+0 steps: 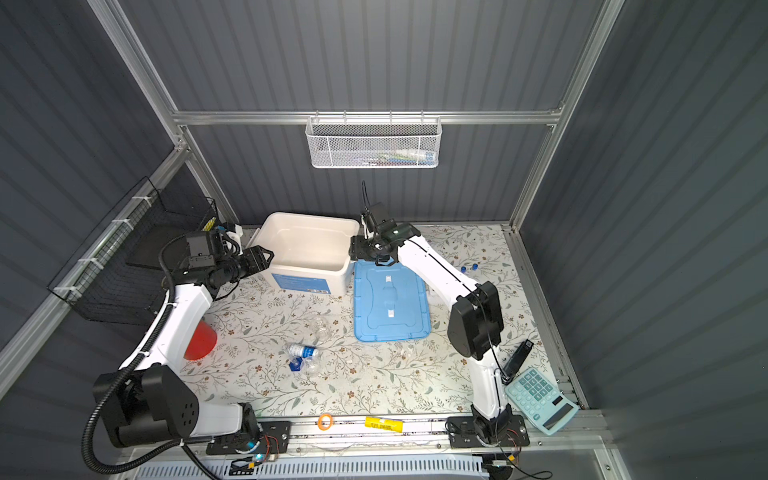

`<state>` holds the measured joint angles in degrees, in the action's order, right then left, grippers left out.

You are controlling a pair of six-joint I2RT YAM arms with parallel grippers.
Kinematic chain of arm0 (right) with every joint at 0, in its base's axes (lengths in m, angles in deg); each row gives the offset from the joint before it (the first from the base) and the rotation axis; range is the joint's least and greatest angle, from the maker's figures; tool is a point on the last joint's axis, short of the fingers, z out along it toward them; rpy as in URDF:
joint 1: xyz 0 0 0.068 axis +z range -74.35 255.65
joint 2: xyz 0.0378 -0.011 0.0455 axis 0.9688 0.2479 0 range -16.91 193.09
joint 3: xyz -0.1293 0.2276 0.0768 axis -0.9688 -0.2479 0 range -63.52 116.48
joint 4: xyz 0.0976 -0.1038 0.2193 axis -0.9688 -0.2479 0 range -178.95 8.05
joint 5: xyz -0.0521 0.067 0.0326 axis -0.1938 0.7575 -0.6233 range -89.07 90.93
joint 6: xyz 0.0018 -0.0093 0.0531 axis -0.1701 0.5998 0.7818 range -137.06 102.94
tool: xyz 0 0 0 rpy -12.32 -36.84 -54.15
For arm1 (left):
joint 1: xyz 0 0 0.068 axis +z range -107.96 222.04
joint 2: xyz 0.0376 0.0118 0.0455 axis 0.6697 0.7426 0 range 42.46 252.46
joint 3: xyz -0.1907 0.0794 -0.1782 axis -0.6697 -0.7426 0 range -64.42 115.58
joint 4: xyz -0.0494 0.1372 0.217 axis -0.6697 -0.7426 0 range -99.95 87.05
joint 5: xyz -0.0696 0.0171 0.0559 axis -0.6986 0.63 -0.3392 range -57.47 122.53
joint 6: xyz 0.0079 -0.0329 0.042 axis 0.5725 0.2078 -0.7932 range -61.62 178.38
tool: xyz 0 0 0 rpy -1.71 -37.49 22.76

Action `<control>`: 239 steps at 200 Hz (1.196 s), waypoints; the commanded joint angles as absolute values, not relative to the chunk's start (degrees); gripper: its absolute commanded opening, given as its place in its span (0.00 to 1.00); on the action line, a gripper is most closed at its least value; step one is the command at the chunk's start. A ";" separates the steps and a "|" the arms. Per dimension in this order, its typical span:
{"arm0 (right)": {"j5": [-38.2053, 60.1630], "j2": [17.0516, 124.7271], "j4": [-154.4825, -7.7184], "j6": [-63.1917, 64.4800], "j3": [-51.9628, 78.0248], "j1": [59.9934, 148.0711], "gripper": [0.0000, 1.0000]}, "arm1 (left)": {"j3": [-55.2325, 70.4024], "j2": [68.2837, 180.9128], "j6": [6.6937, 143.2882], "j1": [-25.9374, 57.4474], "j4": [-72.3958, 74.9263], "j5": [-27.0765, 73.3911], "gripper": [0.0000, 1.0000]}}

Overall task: Organize the chemistry lab equipment
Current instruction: 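Move both grippers over opposite rims of the white plastic bin, then lower both grippers and close them on the white bin's rims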

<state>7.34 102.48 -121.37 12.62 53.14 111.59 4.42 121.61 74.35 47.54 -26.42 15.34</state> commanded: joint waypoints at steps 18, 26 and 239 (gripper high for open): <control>2.32 107.69 -125.56 15.97 60.88 113.57 0.63 | 6.69 122.67 74.69 48.89 -27.22 14.68 0.66; 2.09 108.53 -125.82 16.08 61.81 113.79 0.62 | 6.58 122.93 74.58 49.07 -27.06 14.86 0.66; 5.41 113.70 -121.91 14.53 68.86 113.10 0.59 | 10.07 127.37 73.15 49.52 -25.10 14.42 0.65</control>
